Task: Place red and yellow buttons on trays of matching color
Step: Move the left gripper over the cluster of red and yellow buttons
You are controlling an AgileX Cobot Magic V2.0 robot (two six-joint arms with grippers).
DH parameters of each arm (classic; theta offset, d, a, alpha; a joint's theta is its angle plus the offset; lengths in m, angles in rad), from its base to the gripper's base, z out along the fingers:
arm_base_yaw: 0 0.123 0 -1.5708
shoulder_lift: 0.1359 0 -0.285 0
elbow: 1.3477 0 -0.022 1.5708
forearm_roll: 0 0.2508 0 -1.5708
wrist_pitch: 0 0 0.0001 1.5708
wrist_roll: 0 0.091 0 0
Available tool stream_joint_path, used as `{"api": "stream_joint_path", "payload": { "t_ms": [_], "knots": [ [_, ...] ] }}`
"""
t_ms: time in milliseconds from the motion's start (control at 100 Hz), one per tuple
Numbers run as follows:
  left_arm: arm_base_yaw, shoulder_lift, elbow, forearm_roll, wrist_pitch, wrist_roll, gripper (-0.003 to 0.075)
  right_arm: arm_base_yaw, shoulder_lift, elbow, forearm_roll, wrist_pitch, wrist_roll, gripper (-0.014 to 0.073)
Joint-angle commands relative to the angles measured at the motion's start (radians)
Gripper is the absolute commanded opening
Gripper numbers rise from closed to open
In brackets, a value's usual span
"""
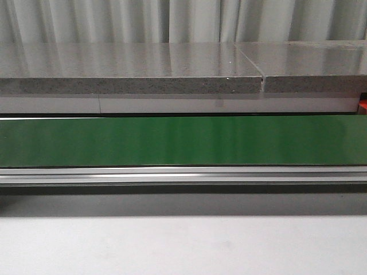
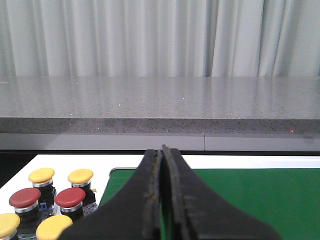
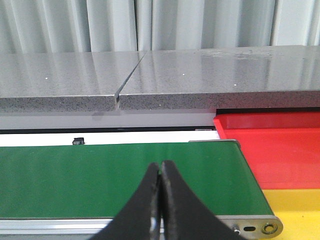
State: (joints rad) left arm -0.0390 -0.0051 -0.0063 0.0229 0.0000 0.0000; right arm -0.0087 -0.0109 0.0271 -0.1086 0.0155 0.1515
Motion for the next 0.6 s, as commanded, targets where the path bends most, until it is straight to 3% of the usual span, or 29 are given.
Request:
{"api": "stream_joint_path", "payload": {
  "t_ms": [0, 460, 590],
  "knots": [
    [-0.008, -0.04, 0.051, -0.009, -0.079, 0.0, -0.0021, 0.003, -0.01, -0.014, -0.001, -0.083, -0.002, -0.0065],
    [-0.008, -0.04, 0.039, -0.009, -0.094, 0.0, -0.0021, 0.003, -0.01, -0.014, -0.001, -0.083, -0.002, -0.0065],
    [-0.008, -0.04, -0.019, 0.0, 0.0, 0.0, -0.0021, 0.003, -0.01, -0.014, -0.001, -0.083, -0.002, -0.0065]
  ]
}}
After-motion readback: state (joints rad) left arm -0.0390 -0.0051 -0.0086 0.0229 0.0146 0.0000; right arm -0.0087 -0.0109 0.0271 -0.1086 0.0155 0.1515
